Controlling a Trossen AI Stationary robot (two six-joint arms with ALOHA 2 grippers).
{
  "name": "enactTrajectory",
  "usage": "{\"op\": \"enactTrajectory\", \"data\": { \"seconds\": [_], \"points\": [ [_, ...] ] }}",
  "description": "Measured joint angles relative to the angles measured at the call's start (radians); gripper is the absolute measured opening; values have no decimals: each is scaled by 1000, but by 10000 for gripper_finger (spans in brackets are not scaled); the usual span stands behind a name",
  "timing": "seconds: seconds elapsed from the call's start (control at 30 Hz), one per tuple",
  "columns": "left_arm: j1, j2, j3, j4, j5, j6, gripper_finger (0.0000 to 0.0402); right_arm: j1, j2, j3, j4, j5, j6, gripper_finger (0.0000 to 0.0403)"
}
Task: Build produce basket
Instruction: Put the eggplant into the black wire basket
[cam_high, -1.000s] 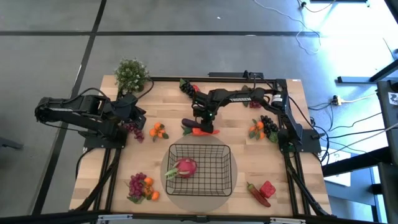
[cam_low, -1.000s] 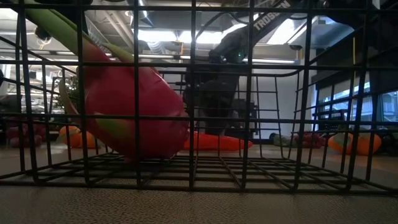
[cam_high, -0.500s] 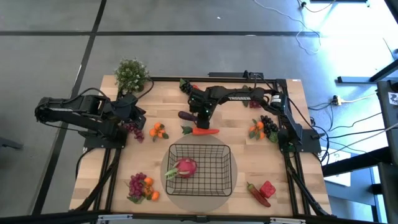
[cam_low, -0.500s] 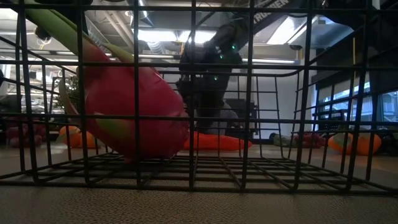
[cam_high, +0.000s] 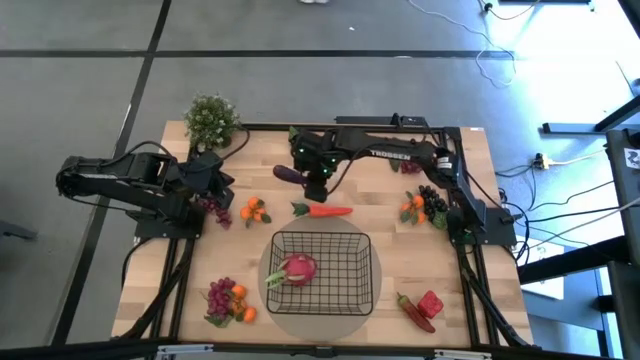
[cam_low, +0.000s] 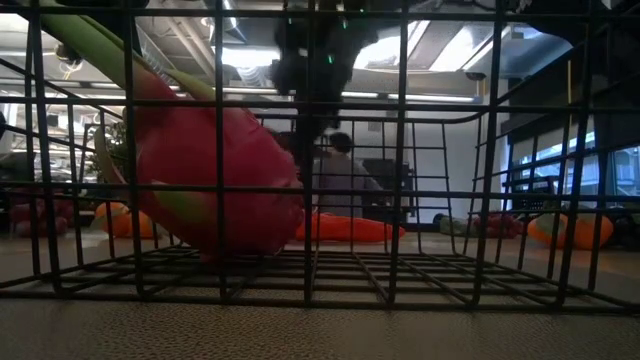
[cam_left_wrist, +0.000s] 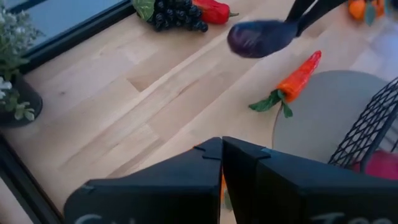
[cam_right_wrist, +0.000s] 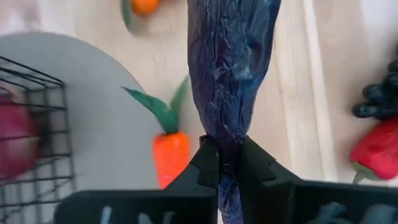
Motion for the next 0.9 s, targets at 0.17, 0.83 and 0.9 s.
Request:
{"op": "enactTrajectory", "data": {
  "seconds": [0.17, 0.83, 0.9],
  "points": [
    [0, 0, 0, 0, 1, 69, 0, 67, -2, 134, -80, 63, 98, 10],
    [-1, -21, 0, 24, 160, 351, 0, 435, -18, 270, -246, 338, 820, 8],
    [-1, -22, 0, 31, 183, 366, 0, 479, -18, 266, -245, 384, 907, 8]
  ]
}}
